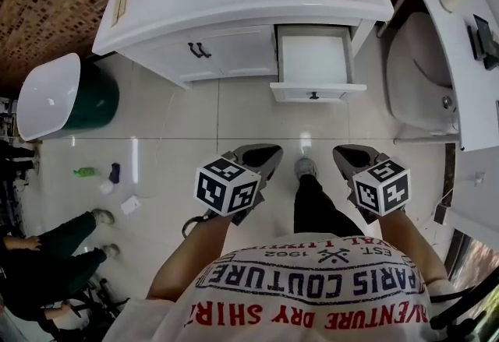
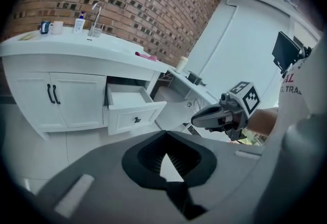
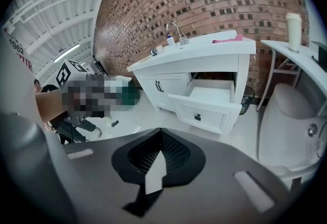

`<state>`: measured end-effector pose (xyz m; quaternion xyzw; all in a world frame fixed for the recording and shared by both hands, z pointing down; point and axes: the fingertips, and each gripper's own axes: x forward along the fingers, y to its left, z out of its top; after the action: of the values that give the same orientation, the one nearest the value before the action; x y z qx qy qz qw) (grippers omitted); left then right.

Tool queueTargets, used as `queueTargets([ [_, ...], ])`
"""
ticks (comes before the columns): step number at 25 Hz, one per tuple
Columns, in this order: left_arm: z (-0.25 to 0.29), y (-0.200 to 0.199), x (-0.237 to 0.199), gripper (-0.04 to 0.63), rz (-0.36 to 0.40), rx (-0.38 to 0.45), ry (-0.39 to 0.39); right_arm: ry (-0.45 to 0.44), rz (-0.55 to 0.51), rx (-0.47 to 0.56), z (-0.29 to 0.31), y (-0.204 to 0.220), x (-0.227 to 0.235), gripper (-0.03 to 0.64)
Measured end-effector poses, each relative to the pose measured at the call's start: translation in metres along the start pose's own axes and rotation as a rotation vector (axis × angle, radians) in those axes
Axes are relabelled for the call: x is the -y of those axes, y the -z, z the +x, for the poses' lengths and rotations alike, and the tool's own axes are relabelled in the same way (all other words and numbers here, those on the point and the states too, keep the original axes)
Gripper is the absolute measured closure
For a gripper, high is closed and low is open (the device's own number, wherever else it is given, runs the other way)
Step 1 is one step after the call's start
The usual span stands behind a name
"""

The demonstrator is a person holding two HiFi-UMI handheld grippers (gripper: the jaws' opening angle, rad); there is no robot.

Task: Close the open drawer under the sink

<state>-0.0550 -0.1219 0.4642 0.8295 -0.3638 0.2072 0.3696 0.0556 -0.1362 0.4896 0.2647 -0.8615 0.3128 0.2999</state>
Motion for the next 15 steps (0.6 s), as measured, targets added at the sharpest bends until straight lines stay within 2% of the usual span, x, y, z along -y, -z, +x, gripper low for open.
queueTargets([
  [7,0.043,-0.020,-0.038,0.606,-0.036,-0.044,0.019,0.062,0.127,-0.018,0.063,0.001,0.085,0.611],
  [15,0.066,-0.010,-0.069,0.606,-0.095,-0.081,0.002,0.151,0.121,-0.067,0.144,0.013,0.147,0.611],
])
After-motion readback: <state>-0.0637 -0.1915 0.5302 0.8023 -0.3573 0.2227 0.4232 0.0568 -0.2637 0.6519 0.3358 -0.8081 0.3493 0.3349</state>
